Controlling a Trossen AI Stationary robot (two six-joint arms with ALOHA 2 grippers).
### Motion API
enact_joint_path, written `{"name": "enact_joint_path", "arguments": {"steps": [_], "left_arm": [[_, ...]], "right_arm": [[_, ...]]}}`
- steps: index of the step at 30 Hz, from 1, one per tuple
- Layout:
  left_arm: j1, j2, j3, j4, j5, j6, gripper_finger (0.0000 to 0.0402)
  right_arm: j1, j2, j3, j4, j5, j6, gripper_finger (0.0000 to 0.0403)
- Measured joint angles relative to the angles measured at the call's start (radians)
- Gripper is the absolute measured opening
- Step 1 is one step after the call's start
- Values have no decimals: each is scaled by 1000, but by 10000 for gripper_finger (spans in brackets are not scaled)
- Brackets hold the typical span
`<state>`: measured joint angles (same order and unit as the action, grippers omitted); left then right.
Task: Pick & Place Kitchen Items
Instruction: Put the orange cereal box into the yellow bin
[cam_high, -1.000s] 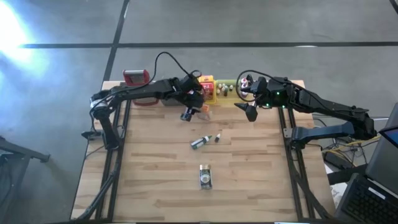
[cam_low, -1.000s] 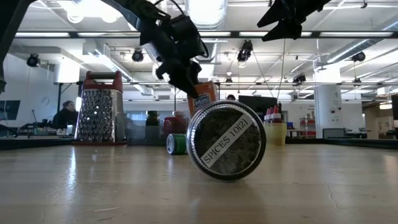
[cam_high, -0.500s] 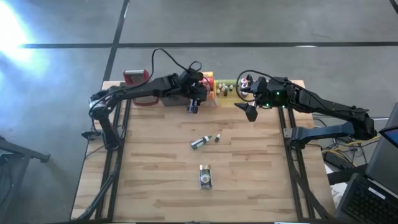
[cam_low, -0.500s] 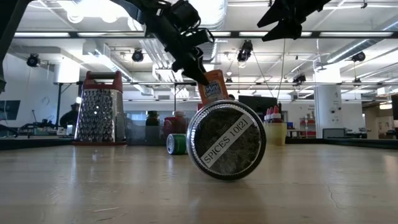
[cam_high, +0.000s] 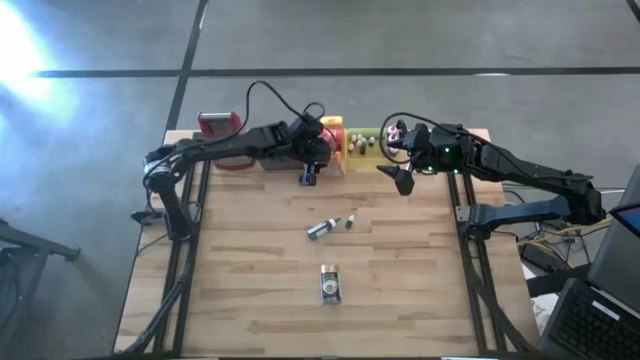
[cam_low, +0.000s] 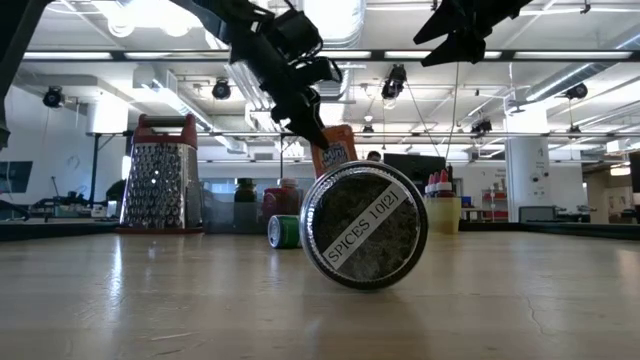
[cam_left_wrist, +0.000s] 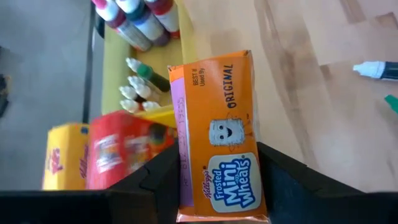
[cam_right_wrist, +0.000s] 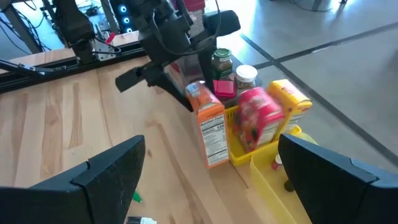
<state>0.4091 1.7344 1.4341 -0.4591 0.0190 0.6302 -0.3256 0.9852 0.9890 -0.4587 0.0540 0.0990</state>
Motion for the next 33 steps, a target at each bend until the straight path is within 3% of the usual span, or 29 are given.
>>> {"name": "enact_joint_path", "arguments": {"steps": [14, 26, 33], "left_arm": [[-31, 0, 21, -16, 18, -91, 188], [-21, 2, 77, -37, -174, 56, 188], [-5, 46, 80, -33, -203, 84, 188]], "right_arm": [[0, 0, 0, 0, 0, -1, 363], [0, 0, 0, 0, 0, 2, 364], [0, 0, 0, 0, 0, 3, 363]]}}
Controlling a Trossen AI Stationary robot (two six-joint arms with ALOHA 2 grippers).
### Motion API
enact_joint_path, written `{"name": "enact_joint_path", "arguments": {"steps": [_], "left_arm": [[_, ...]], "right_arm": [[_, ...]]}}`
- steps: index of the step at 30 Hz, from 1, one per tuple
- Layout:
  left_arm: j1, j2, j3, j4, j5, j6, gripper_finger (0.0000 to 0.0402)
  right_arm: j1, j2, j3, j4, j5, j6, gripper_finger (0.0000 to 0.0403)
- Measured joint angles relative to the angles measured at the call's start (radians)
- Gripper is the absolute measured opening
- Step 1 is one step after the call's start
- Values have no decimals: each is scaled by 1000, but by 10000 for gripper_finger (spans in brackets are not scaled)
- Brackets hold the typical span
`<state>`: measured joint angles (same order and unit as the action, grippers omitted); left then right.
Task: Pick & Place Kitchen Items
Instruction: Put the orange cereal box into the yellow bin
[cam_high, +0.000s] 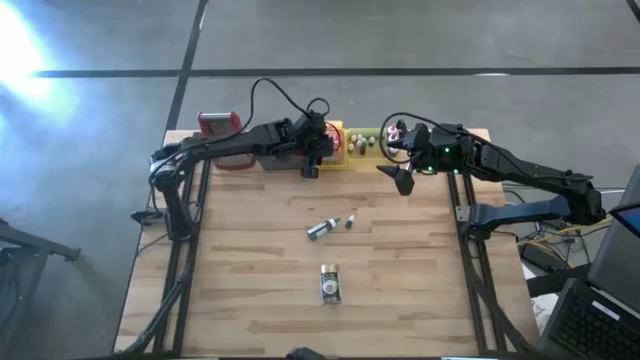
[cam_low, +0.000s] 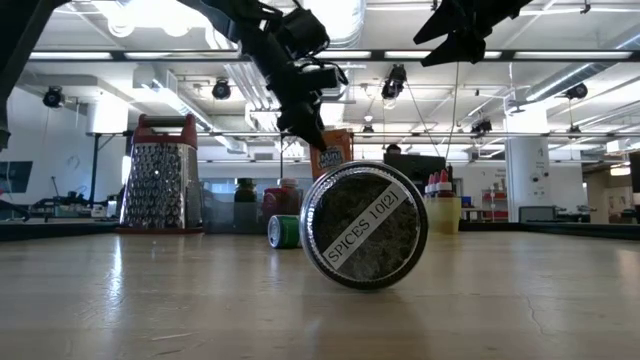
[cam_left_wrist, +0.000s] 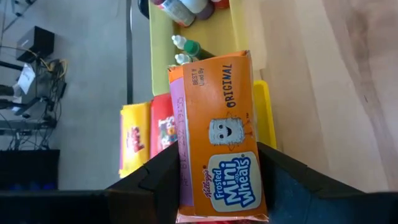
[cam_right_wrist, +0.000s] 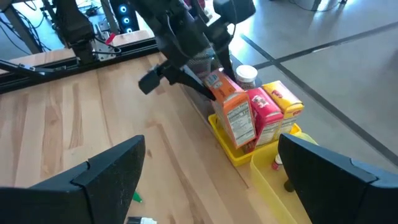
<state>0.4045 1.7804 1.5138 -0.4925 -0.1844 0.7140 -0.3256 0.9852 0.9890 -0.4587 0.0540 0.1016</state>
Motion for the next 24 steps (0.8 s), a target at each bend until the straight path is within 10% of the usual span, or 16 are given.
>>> {"name": "enact_joint_path", "arguments": {"steps": [24], "left_arm": [[7, 122, 18, 54, 1, -7, 188]], "right_arm": [[0, 0, 0, 0, 0, -1, 364]]}}
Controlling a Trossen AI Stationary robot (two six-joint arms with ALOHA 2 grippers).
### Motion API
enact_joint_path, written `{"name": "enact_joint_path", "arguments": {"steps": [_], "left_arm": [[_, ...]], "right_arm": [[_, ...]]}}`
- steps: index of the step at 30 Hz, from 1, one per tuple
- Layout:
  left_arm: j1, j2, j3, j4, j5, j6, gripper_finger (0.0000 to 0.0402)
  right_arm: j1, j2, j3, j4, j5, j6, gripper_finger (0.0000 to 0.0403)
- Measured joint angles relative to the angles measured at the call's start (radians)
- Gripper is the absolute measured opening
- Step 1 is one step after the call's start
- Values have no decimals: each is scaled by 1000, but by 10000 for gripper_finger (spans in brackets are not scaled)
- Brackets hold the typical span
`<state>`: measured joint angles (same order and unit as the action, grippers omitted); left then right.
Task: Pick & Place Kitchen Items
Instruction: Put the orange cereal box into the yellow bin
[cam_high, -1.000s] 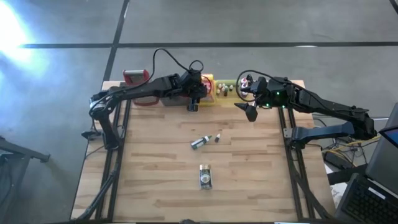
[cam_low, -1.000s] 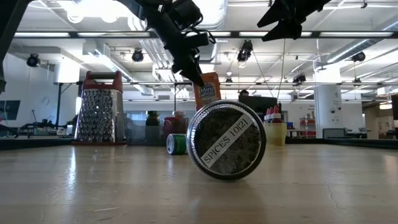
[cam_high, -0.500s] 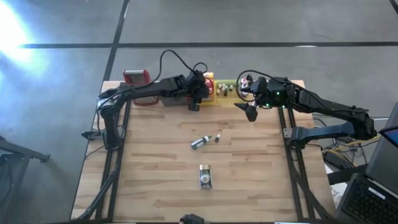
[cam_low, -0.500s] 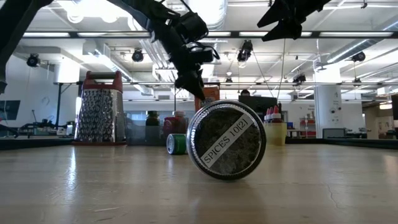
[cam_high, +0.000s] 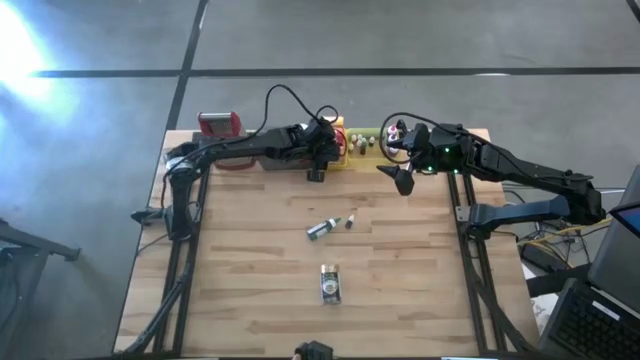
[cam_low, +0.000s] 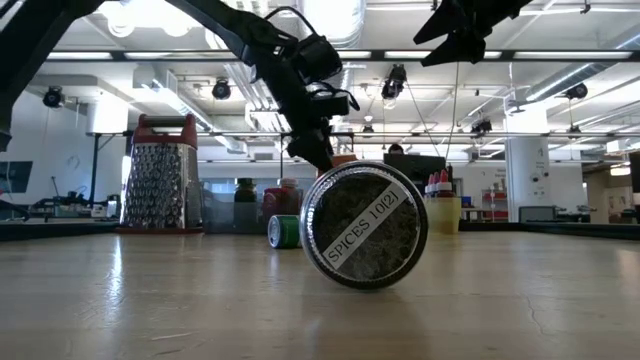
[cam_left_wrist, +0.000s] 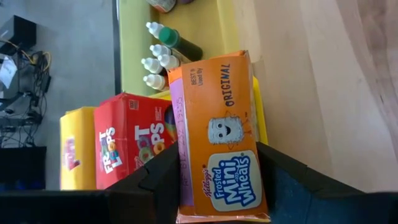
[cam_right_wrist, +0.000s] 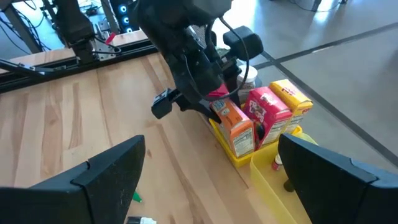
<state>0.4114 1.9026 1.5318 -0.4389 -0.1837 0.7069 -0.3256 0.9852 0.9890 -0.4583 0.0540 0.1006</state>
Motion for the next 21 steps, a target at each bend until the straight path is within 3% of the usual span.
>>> {"name": "enact_joint_path", "arguments": {"steps": [12, 21], "left_arm": [[8, 13, 0, 4, 30, -23, 193], [8, 13, 0, 6, 23, -23, 267]], "right_arm": [[0, 0, 0, 0, 0, -1, 364], [0, 0, 0, 0, 0, 1, 363]]}}
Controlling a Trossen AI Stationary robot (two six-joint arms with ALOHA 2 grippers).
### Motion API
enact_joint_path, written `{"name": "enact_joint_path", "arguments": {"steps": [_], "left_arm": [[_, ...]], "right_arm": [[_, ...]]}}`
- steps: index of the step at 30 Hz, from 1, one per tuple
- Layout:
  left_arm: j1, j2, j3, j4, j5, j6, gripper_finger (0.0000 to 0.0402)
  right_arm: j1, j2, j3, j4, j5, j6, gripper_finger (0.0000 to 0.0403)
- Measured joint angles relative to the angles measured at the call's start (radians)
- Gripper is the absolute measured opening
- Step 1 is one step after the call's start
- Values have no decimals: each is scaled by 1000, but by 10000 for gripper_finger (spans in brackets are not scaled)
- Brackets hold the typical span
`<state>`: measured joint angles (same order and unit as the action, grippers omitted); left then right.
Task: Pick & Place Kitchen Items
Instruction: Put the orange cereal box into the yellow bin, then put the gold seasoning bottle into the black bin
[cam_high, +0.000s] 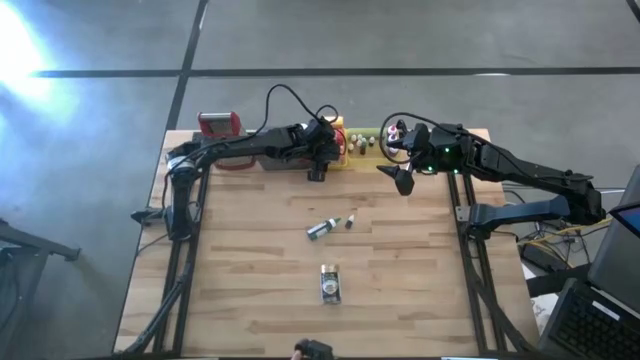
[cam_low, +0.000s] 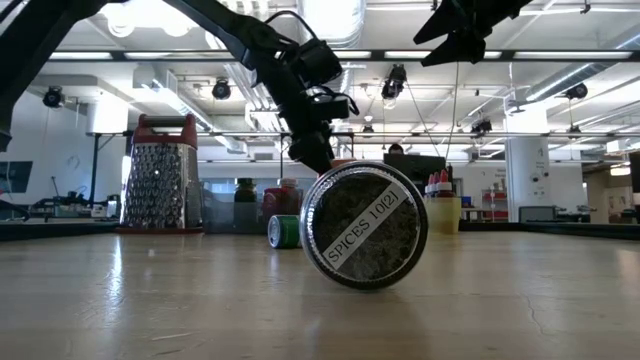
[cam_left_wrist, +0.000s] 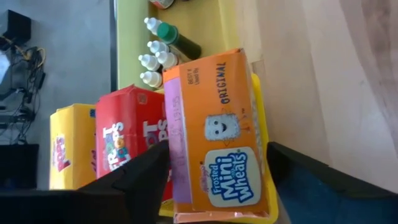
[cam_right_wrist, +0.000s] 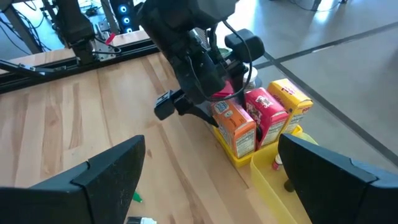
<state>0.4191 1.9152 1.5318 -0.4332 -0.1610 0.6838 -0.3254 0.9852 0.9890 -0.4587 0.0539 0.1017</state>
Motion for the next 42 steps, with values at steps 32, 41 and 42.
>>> {"name": "enact_joint_path", "arguments": {"steps": [32, 41, 42], "left_arm": [[-136, -98, 64, -170, -263, -82, 326], [-180, -154, 67, -243, -32, -302, 326], [-181, -163, 67, -249, 35, -334, 326]], "right_arm": [[0, 0, 0, 0, 0, 0, 364], [0, 0, 0, 0, 0, -2, 364], [0, 0, 0, 0, 0, -4, 364]]}}
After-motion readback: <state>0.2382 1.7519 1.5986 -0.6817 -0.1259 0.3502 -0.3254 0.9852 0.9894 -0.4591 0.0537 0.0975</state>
